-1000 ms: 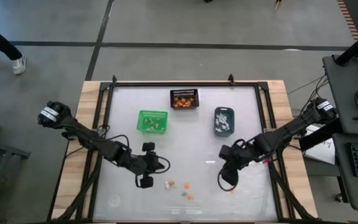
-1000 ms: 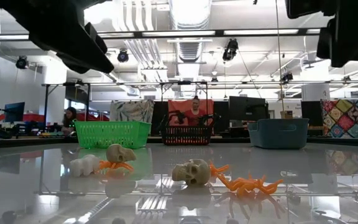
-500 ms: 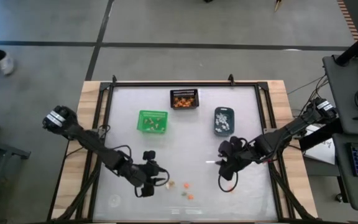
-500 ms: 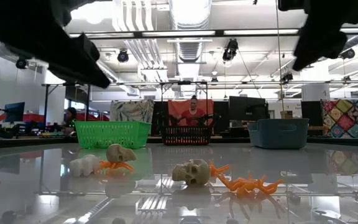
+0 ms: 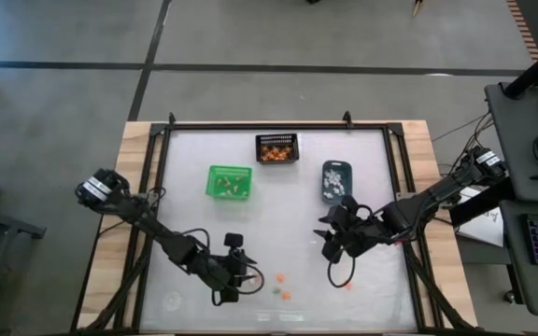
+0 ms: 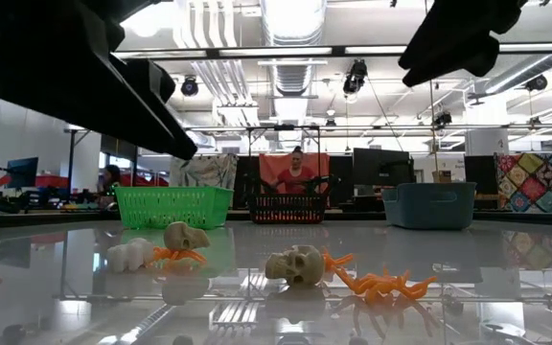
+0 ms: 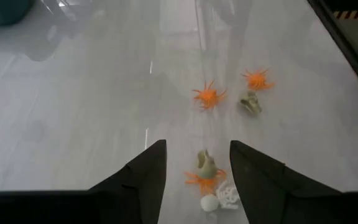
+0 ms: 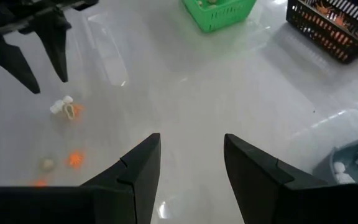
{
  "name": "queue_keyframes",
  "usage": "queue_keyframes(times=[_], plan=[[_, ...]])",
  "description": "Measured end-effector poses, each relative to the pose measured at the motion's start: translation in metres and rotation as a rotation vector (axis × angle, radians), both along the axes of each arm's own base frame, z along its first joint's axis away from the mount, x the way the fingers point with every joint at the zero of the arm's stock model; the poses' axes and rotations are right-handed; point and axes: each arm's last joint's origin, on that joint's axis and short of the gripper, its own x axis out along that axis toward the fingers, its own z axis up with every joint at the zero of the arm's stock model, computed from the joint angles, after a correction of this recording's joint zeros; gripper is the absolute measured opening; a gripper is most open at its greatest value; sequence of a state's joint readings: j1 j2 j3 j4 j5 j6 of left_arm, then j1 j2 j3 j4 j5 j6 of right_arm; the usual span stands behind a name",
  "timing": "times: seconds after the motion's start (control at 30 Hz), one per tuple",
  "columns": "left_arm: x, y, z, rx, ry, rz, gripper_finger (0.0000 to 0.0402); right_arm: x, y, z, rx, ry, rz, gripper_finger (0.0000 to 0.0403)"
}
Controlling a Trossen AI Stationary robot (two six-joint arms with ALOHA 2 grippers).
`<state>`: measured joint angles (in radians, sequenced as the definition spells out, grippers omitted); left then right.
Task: Sort Halloween decoration
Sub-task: Put the gray skull toy into the green bin
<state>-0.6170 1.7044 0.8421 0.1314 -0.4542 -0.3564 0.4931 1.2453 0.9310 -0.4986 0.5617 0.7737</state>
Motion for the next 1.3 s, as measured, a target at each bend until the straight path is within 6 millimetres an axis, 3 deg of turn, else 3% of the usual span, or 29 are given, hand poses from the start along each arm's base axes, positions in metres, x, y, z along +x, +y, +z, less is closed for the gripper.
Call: queue_keyframes(times=[0.4,0.77,1.3], plan=[[0.008,-0.004,-0.021,-0.002,-0.012,0.039,0.0142,0.000,-0.001,0.000,-0.039,-0.018,-0.019,0.0166],[0.009,-0.005,-0.024,-0.024,-0.017,0.056,0.0131,0.001,-0.002,0.000,-0.059,-0.026,-0.034,0.0166],[0.013,-0.010,-0.046,-0.055,-0.003,0.056,0.0131,0.001,-0.002,0.001,-0.054,-0.032,-0.035,0.0166]])
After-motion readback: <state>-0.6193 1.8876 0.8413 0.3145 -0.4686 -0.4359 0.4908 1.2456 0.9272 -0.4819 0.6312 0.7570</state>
